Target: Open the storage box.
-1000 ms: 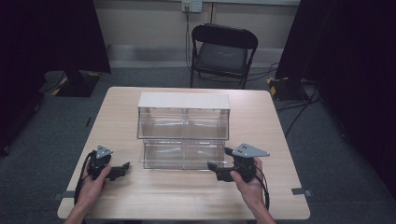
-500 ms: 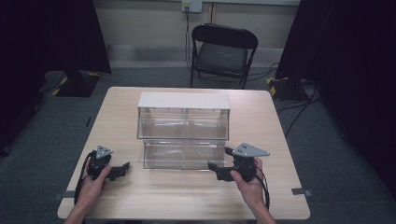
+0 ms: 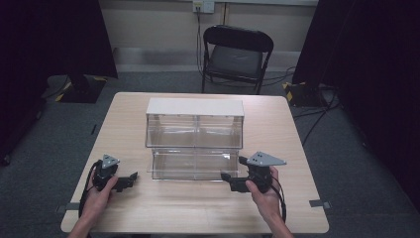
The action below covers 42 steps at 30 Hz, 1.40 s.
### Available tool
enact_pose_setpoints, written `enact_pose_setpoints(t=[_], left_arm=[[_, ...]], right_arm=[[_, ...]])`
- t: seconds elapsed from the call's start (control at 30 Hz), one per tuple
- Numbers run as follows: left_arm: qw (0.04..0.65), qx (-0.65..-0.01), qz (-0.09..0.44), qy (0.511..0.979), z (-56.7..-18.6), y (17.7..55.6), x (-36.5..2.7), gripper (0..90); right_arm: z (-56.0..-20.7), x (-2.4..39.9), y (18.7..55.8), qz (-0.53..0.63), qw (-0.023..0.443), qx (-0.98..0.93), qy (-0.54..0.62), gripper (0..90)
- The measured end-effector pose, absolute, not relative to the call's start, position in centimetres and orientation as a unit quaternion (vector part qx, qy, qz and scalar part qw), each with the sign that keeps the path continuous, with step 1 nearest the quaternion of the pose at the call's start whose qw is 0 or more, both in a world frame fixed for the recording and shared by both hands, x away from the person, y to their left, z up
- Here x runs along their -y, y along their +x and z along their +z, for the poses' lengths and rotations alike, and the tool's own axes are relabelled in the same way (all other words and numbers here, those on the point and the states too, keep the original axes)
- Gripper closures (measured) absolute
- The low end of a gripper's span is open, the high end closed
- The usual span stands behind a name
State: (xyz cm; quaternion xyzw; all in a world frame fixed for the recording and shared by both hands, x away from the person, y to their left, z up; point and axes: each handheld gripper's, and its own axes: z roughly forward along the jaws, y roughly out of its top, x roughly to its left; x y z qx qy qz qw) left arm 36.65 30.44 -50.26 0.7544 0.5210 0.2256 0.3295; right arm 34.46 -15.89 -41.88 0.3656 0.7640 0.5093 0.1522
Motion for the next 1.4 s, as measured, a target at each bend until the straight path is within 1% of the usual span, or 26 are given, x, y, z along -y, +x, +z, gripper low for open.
enact_pose_setpoints(t=[0.57,0.67,0.77,1.4], left_arm=[[0.330,-0.521,0.226,0.754,-50.3,36.7,-30.4,9.2],[0.330,-0.521,0.226,0.754,-50.3,36.7,-30.4,9.2],[0.330,-0.521,0.226,0.754,-50.3,36.6,-30.4,9.2],[0.330,-0.521,0.226,0.754,-50.3,36.7,-30.4,9.2]], right_arm=[[-41.8,15.9,34.4,0.509,0.150,-0.763,0.369,13.3],[-41.5,16.0,34.3,0.513,0.168,-0.756,0.369,13.5],[-40.7,16.1,34.3,0.519,0.175,-0.752,0.368,13.5],[-40.4,16.0,34.9,0.522,0.167,-0.752,0.366,13.5]])
